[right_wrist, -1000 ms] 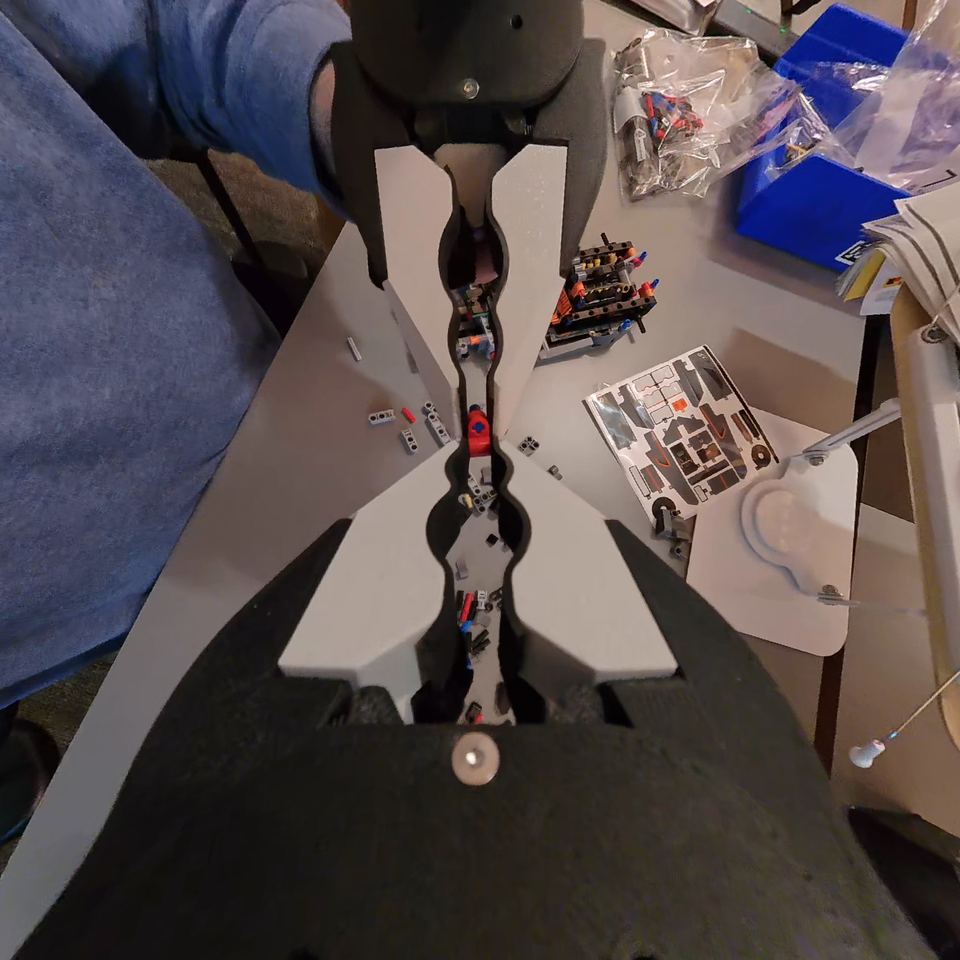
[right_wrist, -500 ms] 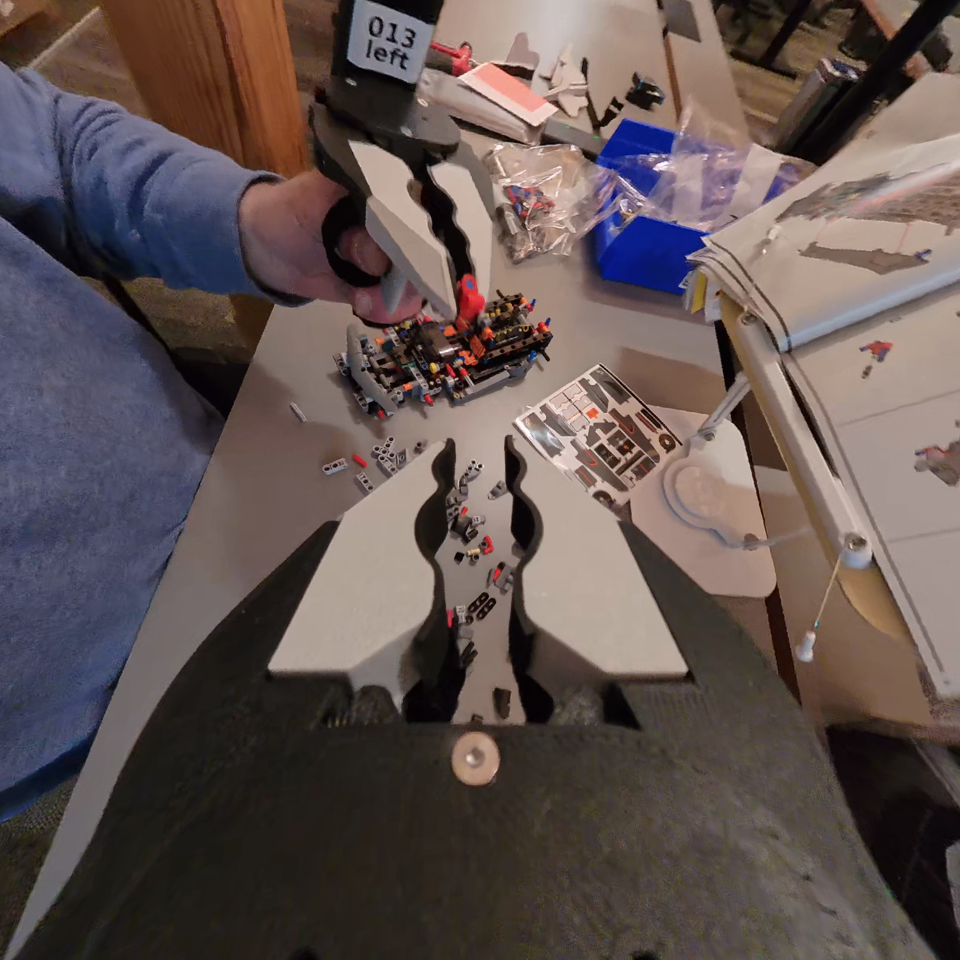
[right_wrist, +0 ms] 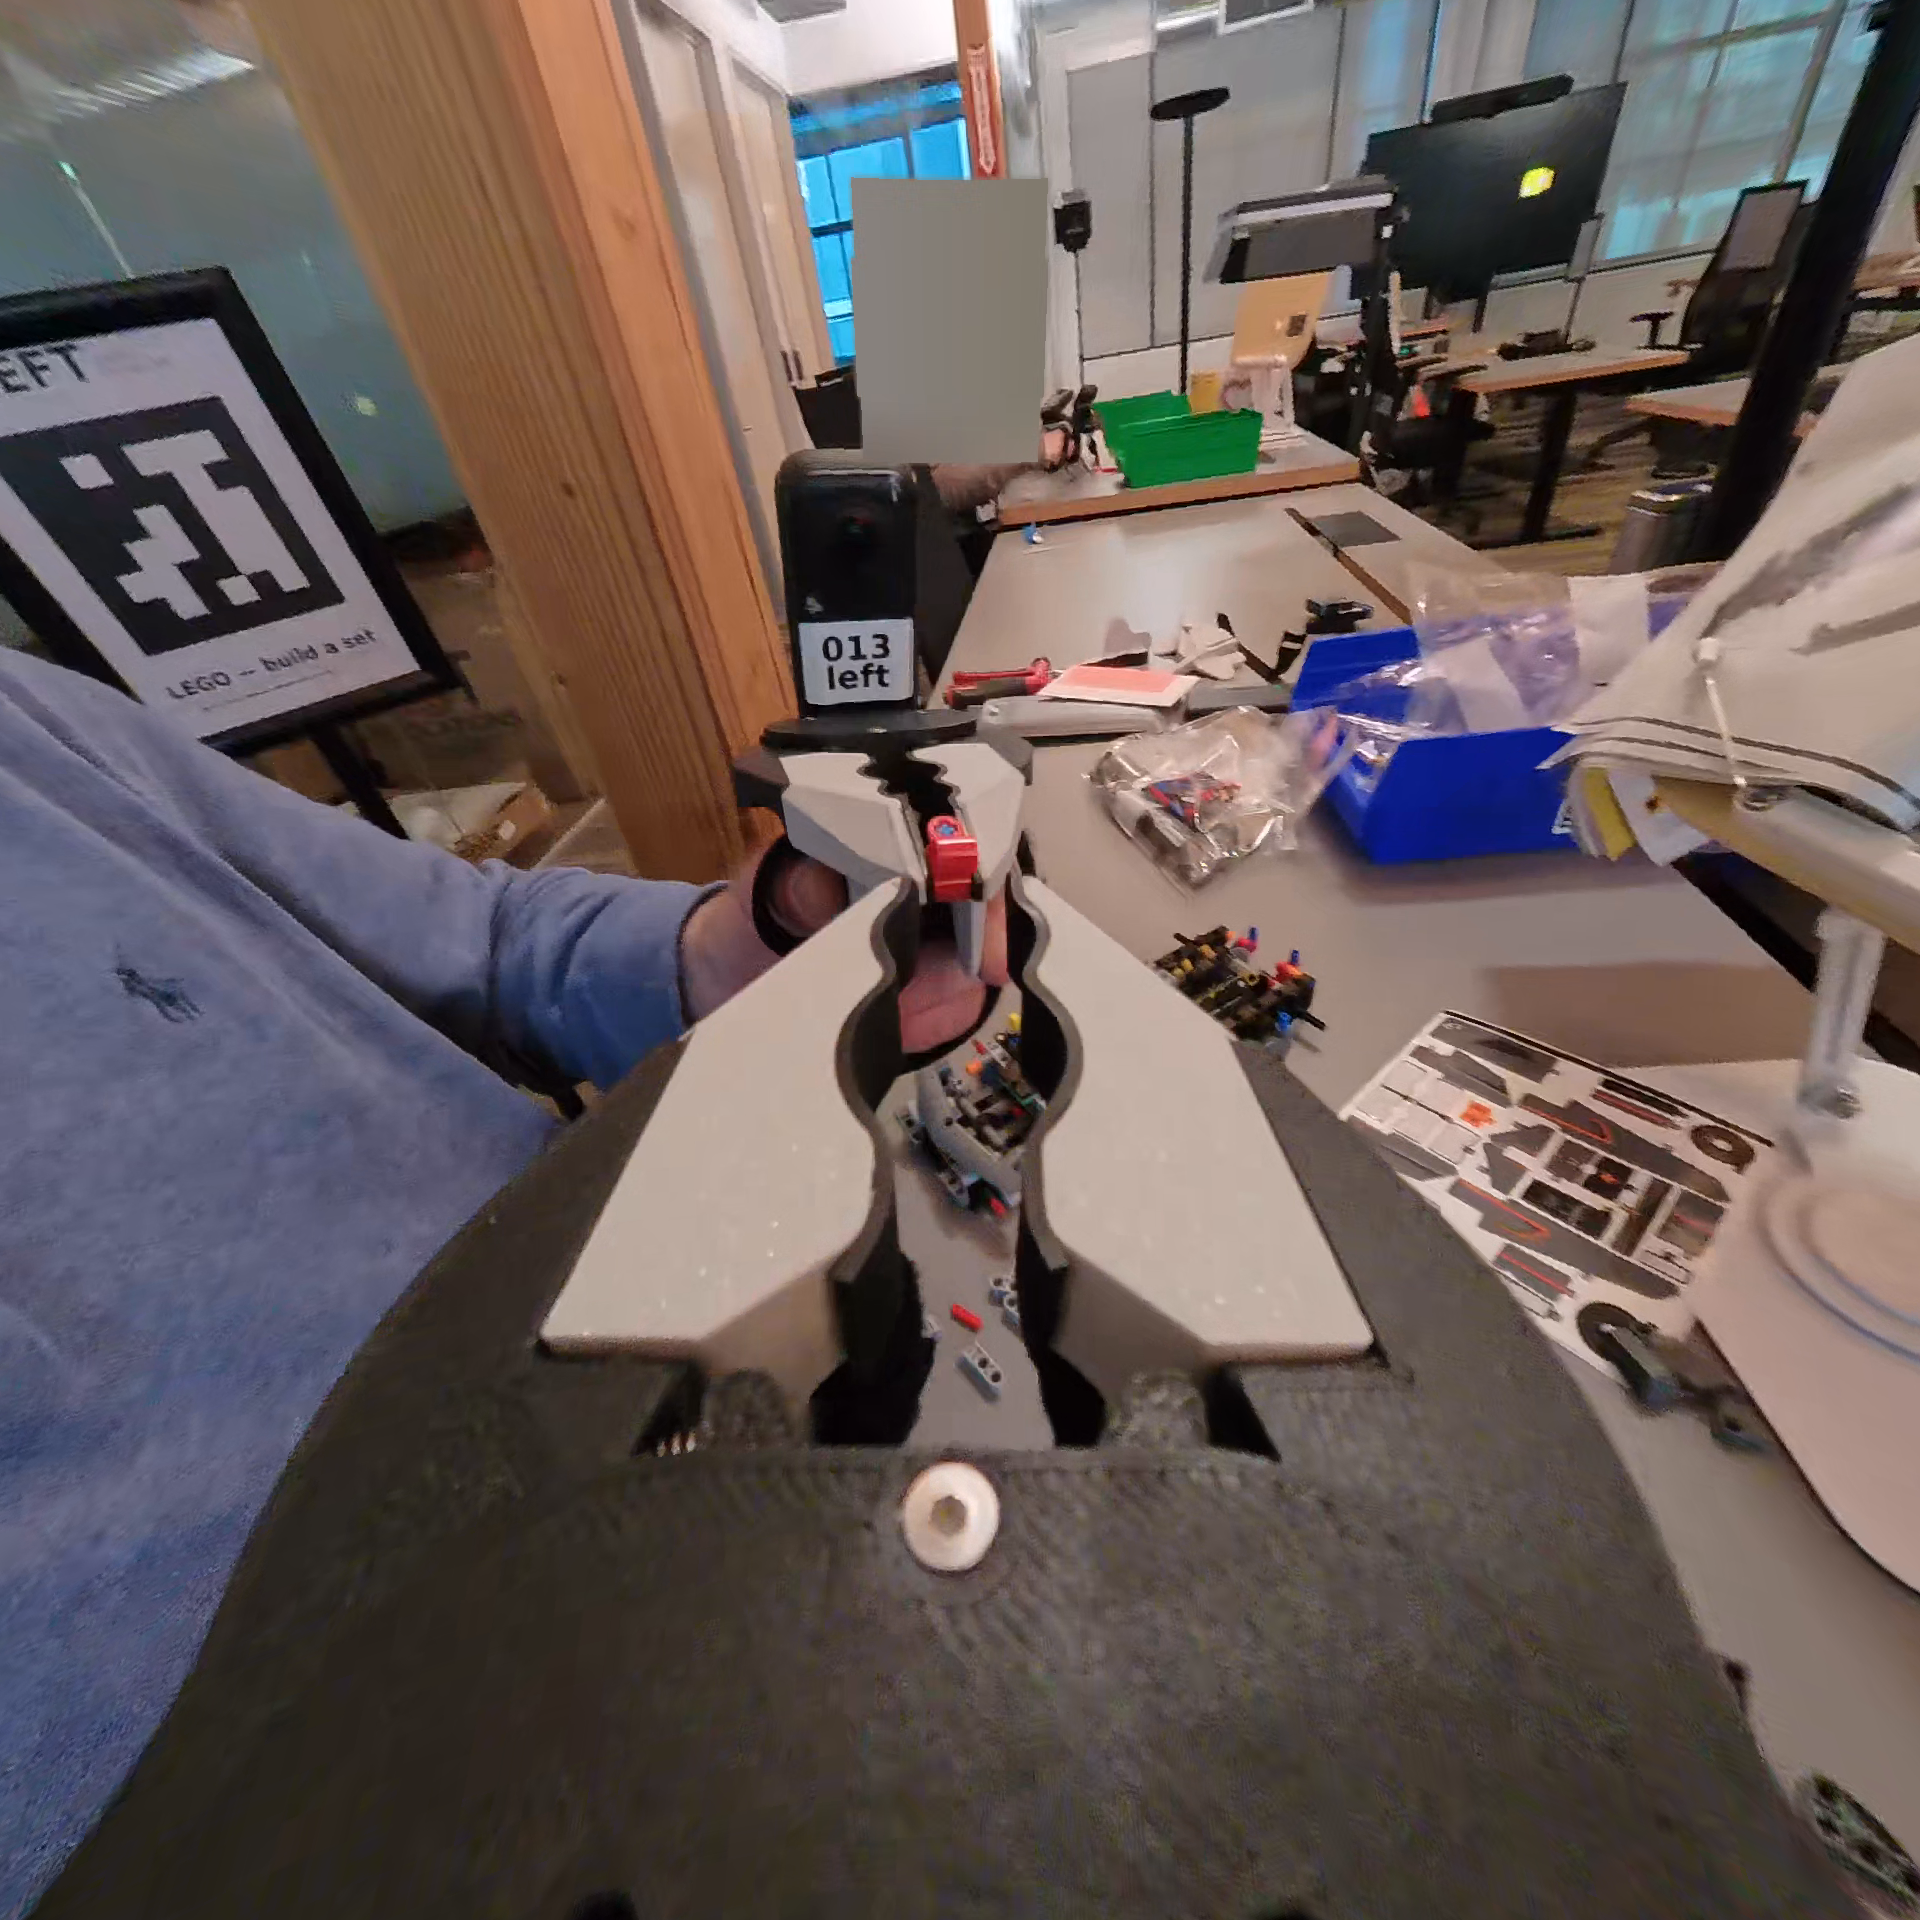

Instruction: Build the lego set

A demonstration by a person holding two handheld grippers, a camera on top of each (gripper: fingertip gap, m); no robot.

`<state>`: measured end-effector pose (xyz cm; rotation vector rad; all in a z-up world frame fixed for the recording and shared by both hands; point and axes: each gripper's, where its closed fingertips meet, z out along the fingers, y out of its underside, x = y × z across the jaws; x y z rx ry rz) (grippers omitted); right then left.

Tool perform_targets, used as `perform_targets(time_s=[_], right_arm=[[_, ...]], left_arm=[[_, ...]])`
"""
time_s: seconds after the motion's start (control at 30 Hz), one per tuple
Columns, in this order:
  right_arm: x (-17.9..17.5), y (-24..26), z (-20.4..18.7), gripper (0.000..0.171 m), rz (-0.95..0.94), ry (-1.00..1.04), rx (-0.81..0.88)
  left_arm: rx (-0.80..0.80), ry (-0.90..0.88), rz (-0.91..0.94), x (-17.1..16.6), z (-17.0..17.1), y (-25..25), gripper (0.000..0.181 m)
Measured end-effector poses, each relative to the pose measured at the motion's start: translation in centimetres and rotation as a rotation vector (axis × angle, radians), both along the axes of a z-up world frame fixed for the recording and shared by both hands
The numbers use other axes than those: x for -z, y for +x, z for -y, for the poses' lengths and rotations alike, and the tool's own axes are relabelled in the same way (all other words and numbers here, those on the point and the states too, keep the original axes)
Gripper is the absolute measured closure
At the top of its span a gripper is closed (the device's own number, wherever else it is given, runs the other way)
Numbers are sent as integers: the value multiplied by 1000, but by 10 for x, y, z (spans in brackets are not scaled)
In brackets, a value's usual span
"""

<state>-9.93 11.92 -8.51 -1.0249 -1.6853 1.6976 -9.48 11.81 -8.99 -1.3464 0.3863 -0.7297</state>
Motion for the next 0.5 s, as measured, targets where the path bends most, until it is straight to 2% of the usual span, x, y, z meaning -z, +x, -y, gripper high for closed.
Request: perform_targets(time_s=[0.27,0.5], right_arm=[[0,-3,10,164,6,-64,-63],[2,-1,9,166,33,-31,-86]], left_arm=[[7,24,-55,4,1,7,176],[0,32,-120,4,1,9,173]])
